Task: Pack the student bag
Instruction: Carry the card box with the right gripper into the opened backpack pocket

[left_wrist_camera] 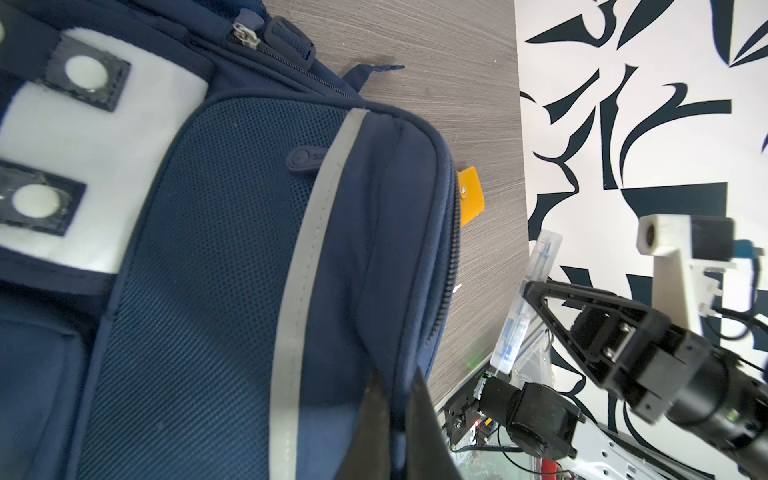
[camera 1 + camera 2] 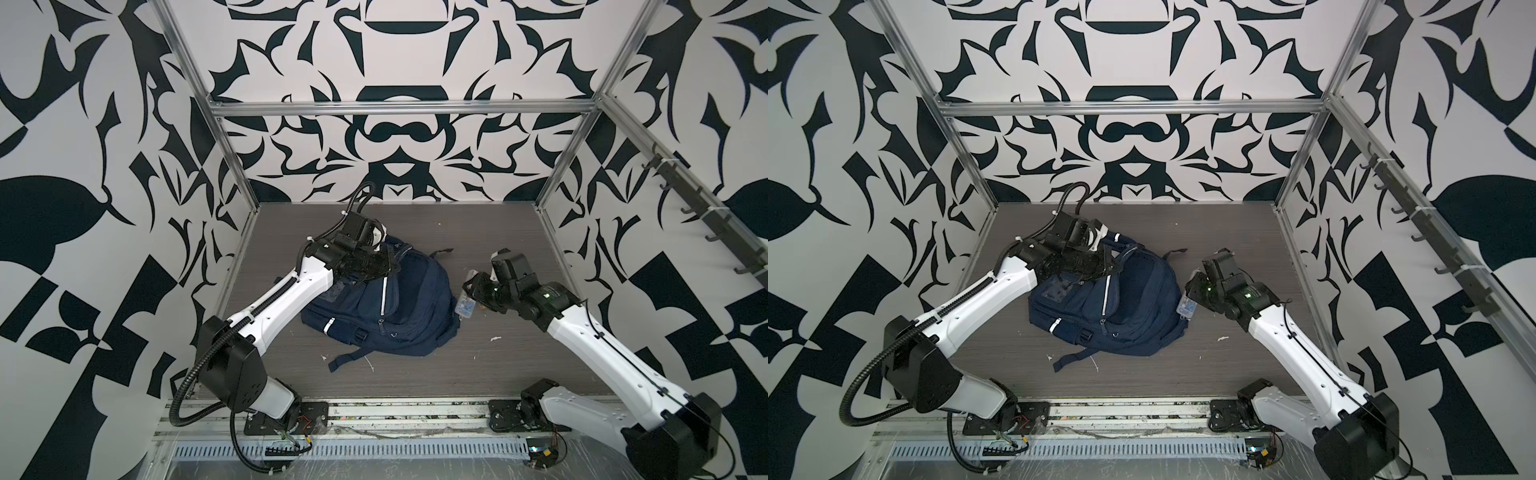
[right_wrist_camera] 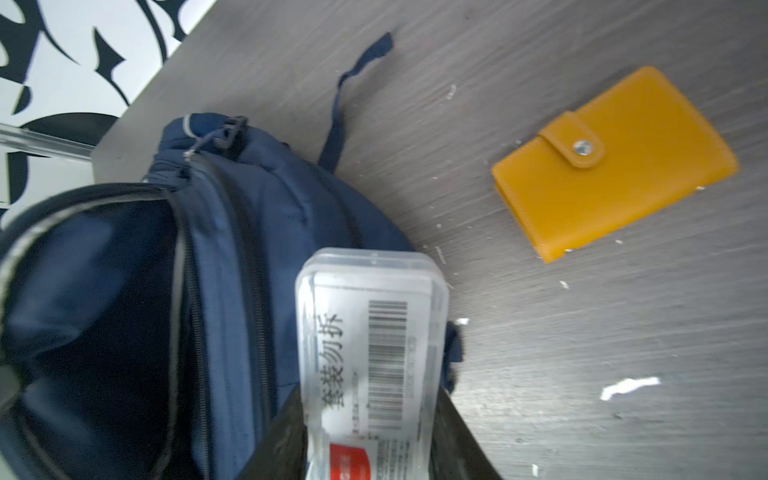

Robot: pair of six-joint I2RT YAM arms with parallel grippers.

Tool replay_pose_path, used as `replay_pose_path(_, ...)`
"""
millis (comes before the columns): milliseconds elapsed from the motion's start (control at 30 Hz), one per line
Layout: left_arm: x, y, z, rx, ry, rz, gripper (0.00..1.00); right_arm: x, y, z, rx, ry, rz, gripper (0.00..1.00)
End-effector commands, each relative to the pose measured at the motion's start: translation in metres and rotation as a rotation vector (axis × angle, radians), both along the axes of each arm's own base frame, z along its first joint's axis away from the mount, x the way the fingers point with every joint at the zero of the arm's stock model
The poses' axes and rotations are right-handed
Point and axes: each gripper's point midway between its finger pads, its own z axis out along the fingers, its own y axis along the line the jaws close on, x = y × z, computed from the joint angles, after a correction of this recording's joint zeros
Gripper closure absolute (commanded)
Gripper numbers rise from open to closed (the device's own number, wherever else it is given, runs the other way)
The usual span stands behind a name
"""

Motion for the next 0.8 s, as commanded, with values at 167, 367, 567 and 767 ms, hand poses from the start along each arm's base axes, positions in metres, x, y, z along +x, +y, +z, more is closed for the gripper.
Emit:
replay_pose_path(167, 0.012, 0.0, 0.019, -0.066, -0.067, 0.027, 1.0, 0.019, 0.039, 0.045, 0.074, -0.104, 0.023, 1.0)
replay_pose_path(367, 0.015, -0.004, 0.023, -0.092, -0.066, 0.034, 1.0, 0.017, 0.065, 0.052, 0.121, -0.105, 0.073, 1.0)
replay_pose_path(567, 0.017, -0.01, 0.027, -0.121, -0.058, 0.025, 1.0, 0.017, 0.094, 0.044, 0.146, -0.058, 0.143, 1.0)
replay_pose_path(767, 0.013, -0.009, 0.028, -0.131, -0.05, 0.022, 1.0, 0.029, 0.12, 0.061, 0.184, -0.088, 0.184, 1.0)
